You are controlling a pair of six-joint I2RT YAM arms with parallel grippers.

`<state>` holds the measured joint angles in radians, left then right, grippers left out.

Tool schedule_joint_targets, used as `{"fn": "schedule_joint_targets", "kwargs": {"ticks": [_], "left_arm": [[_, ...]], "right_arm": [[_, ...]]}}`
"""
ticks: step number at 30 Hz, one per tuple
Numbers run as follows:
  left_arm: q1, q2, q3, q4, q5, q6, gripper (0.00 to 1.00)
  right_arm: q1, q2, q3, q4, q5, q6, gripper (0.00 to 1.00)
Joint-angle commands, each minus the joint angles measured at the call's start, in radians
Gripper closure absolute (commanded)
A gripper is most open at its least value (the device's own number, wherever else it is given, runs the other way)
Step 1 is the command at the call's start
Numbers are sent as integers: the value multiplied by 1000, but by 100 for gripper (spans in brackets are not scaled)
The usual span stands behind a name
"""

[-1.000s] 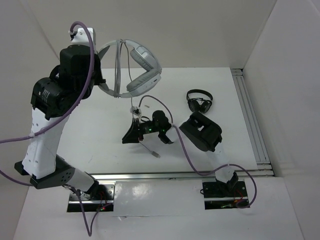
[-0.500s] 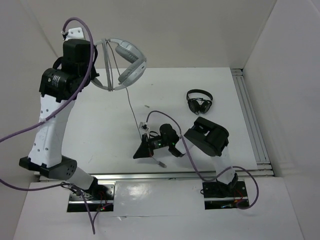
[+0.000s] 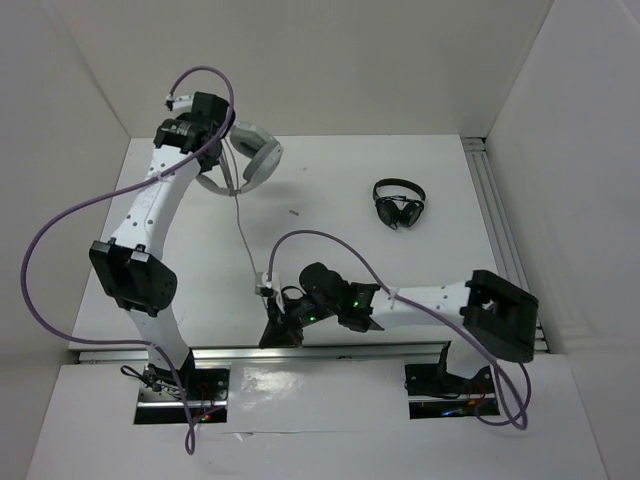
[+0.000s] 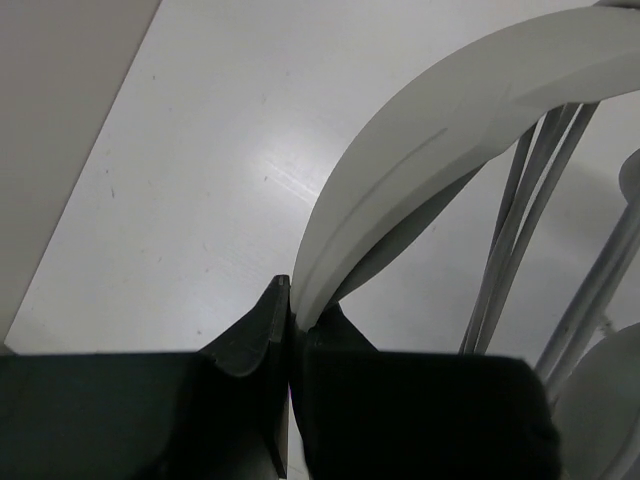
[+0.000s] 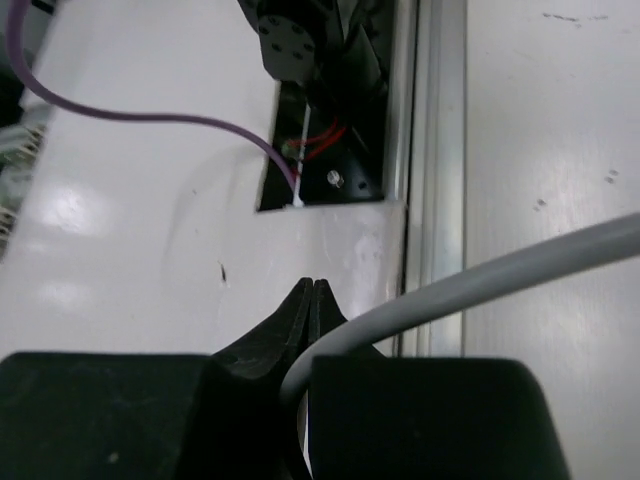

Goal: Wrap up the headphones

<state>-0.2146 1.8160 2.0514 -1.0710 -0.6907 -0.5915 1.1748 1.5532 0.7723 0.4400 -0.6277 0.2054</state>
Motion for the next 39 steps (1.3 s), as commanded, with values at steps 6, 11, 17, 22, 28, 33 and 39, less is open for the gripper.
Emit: {"fn": "schedule_joint_targets", "kwargs": {"ticks": [6,11,17,22,28,33,39], "left_arm": [[-78,-56,-253,137,-9,48,100],[-215,-153,-497,212,43,140,100],[-371,-266,-678,221,77,166,100],[-485,-372,-731,210,86,167,100],[-644,-550,-803,244,209,266,100],[-770,-644,-758,203,209,280,100],[-835,-777,-715,194,246,335,100]], "right_arm": [[42,-257,363,-723,480,-354,100],[20,-321,519,-879,896,-504,100],[-131,-331,685,-903,1039,-622,100],[-187,-390,642,-824,1052,-641,100],[-245,-458,477,-607,1089,-692,100],[-406,-424,463,-567,897,-661,100],[-563,-395,436,-560,650,-597,100]]}}
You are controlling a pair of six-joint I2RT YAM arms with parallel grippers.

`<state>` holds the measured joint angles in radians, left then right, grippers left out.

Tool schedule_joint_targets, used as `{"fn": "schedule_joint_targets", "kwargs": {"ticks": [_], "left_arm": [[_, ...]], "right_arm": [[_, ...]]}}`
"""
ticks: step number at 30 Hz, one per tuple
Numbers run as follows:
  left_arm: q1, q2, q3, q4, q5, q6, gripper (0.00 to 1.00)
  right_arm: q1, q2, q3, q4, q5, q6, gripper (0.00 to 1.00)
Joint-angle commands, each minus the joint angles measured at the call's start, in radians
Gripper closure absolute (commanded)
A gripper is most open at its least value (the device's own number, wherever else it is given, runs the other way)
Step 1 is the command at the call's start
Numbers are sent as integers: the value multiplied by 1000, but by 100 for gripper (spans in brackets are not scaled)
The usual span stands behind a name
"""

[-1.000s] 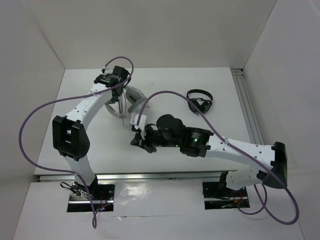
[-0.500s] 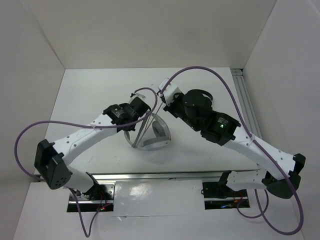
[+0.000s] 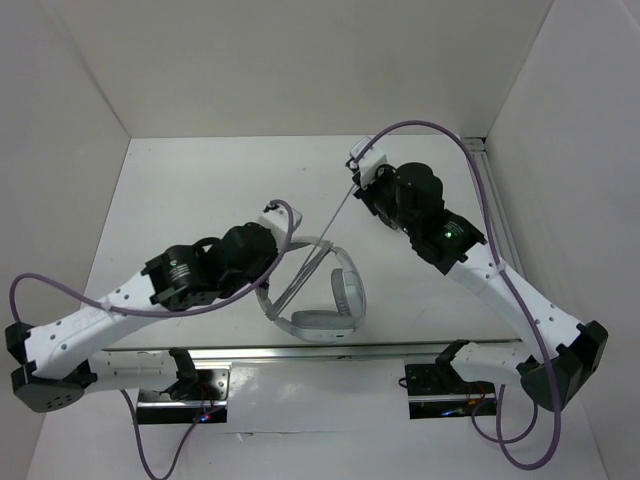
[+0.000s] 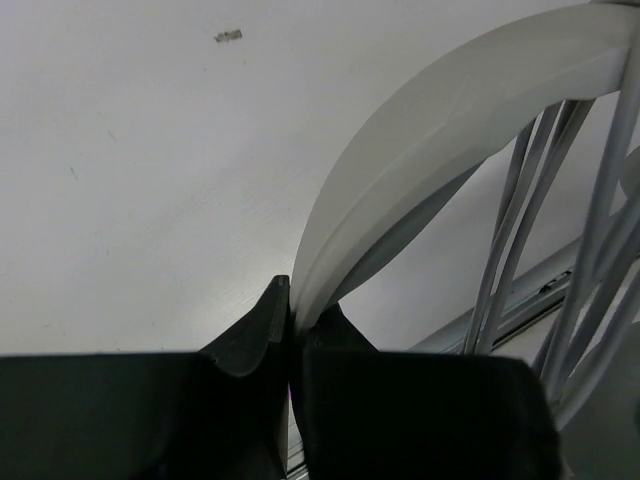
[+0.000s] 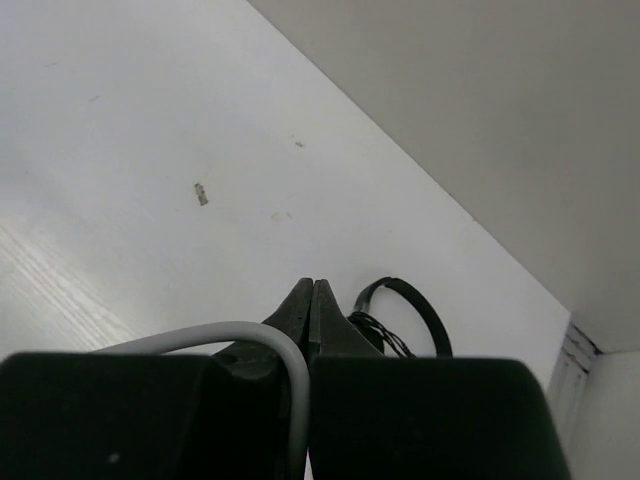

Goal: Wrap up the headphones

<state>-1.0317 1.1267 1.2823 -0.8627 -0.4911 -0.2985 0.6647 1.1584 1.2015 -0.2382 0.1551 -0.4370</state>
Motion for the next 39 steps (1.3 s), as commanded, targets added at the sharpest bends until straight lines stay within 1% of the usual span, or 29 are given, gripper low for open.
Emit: {"fn": "schedule_joint_targets", "kwargs": {"ticks": [1,3,4,5,6,7,9,10,12,13,15,16,18,19,21,22,24,26,29,30,31,32,35,37,38,39], "left_arm": [[-18,-102,67,-3,28,42,100],[-18,-125,86,19,-15,52,100],[-18,-148,97,36,-35,52,100],[-18,-160,97,54,-35,62,100],[-18,-174,97,115,-35,71,100],[-18,-185,97,141,-18,84,100],[-18,-206,97,200,-6,110,100],[-18,-206,97,256,-6,110,100],[-18,-215,88,319,-21,137,100],[-18,-216,88,347,-33,137,100],[-18,-202,98,407,-49,125,100],[-18,-185,115,422,-75,125,100],[-18,-176,124,476,-87,95,100],[-18,-160,124,494,-121,82,100],[-18,-148,124,539,-133,73,100],[-18,-148,114,589,-133,64,100],[-18,-148,88,629,-142,64,100],[-18,-148,66,675,-142,55,100],[-18,-139,20,723,-142,45,100],[-18,-139,9,738,-153,45,100],[-18,-139,0,755,-153,45,100],[-18,-139,0,772,-153,29,100],[-18,-148,-40,821,-153,18,100],[-18,-148,-49,833,-162,9,100],[-18,-148,-49,834,-162,9,100],[-18,-148,-49,843,-174,-2,100]], "right_arm": [[-63,0,7,119,-172,73,100],[-111,0,-2,108,-283,105,100],[-128,0,-14,108,-402,147,100],[-151,0,-14,122,-457,165,100],[-151,0,-25,122,-506,181,100],[-161,9,-25,132,-575,213,100],[-162,9,-37,143,-635,244,100],[-162,9,-55,169,-697,263,100],[-162,9,-83,209,-755,320,100],[-162,0,-121,265,-802,340,100],[-162,-9,-158,319,-830,392,100],[-162,-9,-198,376,-866,408,100],[-162,-9,-224,421,-899,452,99],[-151,0,-236,465,-942,468,99],[-139,14,-262,497,-953,504,96],[-120,14,-273,517,-966,504,95],[-102,14,-312,571,-953,527,92],[-88,-23,-339,605,-953,541,87],[-88,-52,-394,689,-953,589,74],[-79,-52,-405,700,-953,589,64],[-79,-52,-419,711,-953,598,61],[-79,-52,-419,711,-944,598,58],[-70,-63,-457,731,-930,607,58],[-70,-74,-491,743,-901,618,57],[-70,-74,-506,758,-887,627,54],[-70,-84,-523,770,-887,627,54]]}}
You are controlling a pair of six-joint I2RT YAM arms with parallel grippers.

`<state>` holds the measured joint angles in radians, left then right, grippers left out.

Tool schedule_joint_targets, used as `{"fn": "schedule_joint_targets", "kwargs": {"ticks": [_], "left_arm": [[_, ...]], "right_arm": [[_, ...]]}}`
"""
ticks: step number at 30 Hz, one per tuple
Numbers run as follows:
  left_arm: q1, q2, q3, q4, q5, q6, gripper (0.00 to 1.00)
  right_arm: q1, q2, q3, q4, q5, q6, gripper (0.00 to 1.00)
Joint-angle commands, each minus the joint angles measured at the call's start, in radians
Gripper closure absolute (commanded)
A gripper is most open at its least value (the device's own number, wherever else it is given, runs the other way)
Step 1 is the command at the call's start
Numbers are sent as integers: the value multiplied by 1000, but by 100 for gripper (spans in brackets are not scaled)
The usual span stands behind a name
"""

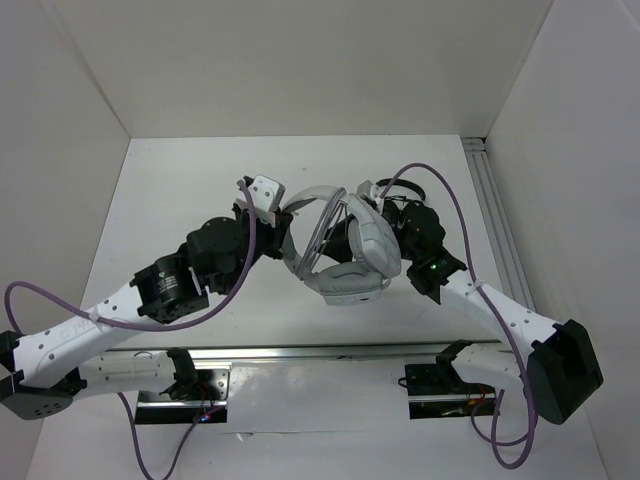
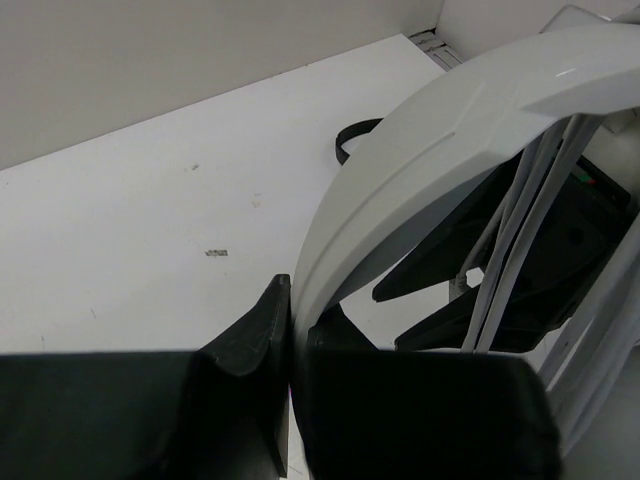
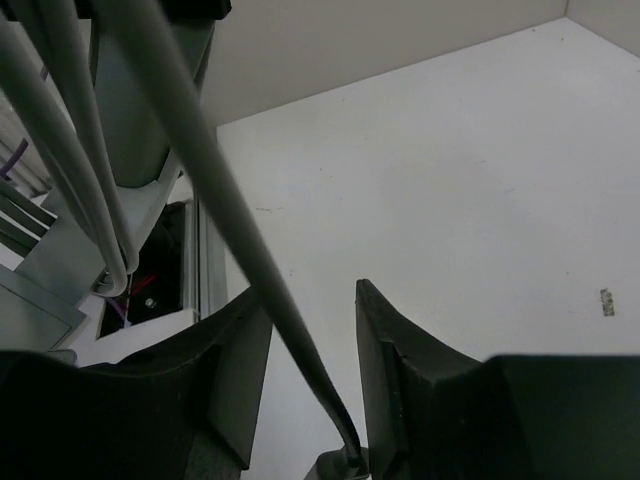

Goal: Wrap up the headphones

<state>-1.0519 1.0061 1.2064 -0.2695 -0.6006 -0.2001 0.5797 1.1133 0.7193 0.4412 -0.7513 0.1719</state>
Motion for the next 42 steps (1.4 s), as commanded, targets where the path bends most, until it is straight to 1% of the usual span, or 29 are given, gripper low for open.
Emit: {"fn": "schedule_joint_targets", "kwargs": {"ticks": [1,2,8,10,11,15,18,20,21,22,24,27,29,32,35,39,40,42], "left_arm": [[3,-27,27,250,-65,-101,100],[3,-27,27,250,-65,-101,100],[3,-18,61,202,-117,-101,100],[3,-41,50,202,-129,-101,100],[3,-41,35,202,-130,-101,100],[3,-66,25,202,-140,-101,100],[3,-66,25,191,-140,-101,100],[3,-77,25,191,-140,-101,100],[3,-77,34,191,-149,-101,100],[3,-77,35,178,-149,-101,100],[3,-86,44,167,-149,-101,100],[3,-86,44,147,-159,-111,100],[3,-86,53,138,-159,-111,100],[3,-86,53,128,-169,-121,100],[3,-95,44,119,-179,-121,100],[3,-104,35,119,-170,-145,100],[3,-104,35,110,-169,-145,100],[3,-104,25,110,-159,-156,100]], "right_arm": [[16,-40,-58,118,33,27,53],[16,-49,-85,128,46,28,52],[25,-40,-107,160,79,58,40],[35,-40,-118,182,108,69,36],[35,-40,-132,214,118,80,36],[58,-29,-150,246,194,80,37],[68,-39,-184,286,265,89,46],[68,-50,-213,330,306,100,64],[68,-50,-213,340,319,100,71],[68,-50,-222,340,319,100,74],[68,-50,-222,350,319,100,74],[68,-41,-204,337,319,100,51],[68,-30,-204,337,308,100,43],[68,-30,-204,337,308,109,41],[68,-41,-225,372,323,118,39],[68,-63,-288,468,382,159,39],[68,-63,-297,505,382,159,39],[68,-63,-307,527,382,169,39]]}}
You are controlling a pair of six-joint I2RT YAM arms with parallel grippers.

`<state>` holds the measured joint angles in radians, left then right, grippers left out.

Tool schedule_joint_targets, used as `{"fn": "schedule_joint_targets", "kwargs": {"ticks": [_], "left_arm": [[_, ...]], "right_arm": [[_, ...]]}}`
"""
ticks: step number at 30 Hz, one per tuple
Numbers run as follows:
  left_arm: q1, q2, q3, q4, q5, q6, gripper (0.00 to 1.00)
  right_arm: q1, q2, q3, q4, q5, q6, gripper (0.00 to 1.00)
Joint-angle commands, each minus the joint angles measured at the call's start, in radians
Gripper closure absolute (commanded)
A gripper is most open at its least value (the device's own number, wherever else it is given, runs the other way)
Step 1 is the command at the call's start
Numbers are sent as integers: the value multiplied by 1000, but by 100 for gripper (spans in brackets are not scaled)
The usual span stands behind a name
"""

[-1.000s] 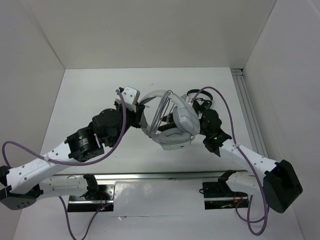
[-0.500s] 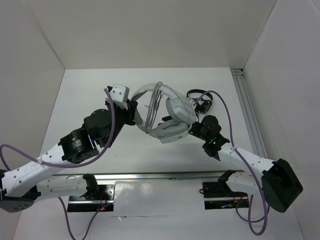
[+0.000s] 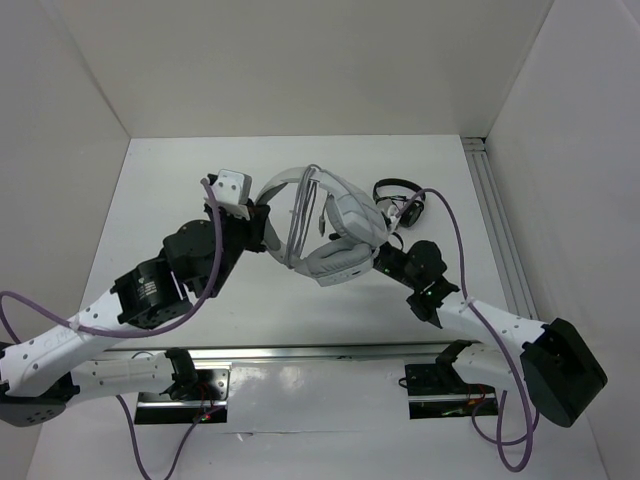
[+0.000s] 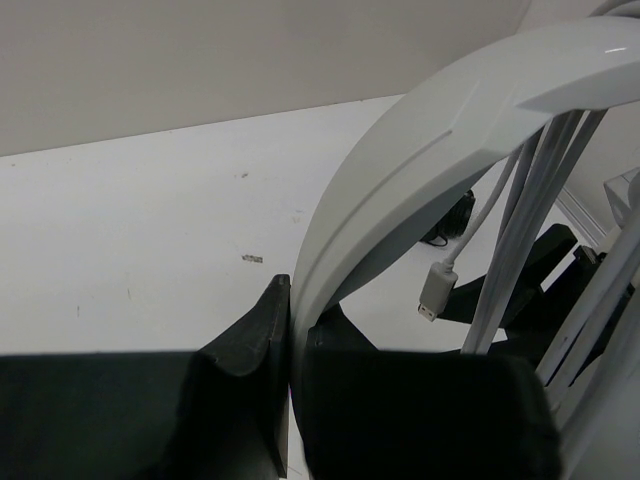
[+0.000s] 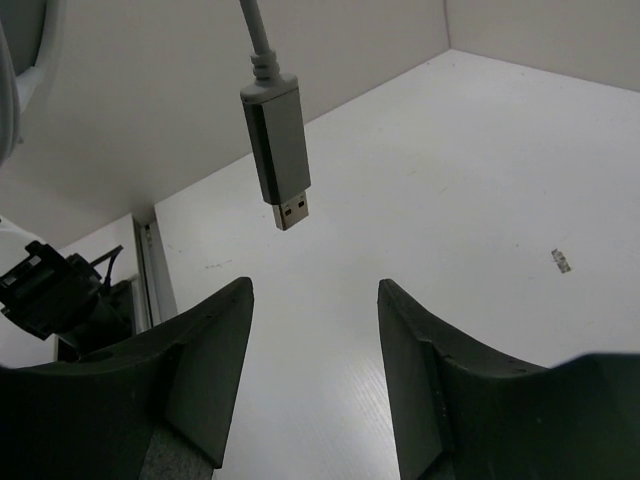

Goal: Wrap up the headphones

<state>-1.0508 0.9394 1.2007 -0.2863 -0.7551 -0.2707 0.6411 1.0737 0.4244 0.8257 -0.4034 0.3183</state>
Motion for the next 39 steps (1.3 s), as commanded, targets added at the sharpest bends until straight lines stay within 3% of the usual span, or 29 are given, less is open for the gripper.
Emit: {"fn": "schedule_joint_targets", "kwargs": {"ticks": [1,9,24,28,29,32,39], "left_arm": [[2,-37,31,116,6,-85,100],[2,-37,40,95,19,-128,100],[2,-19,50,75,51,-157,100],[2,-19,40,64,51,-167,100],[2,-19,40,64,51,-167,100],[2,-28,40,55,27,-167,100],[2,18,60,33,-128,-206,100]], "right_arm": [[6,-11,-12,165,20,31,40],[6,78,36,269,11,61,41],[15,229,172,313,31,51,40],[25,281,183,394,6,91,53],[25,302,194,403,-11,91,70],[25,316,203,403,-29,100,94],[45,325,143,427,-20,131,100]]}}
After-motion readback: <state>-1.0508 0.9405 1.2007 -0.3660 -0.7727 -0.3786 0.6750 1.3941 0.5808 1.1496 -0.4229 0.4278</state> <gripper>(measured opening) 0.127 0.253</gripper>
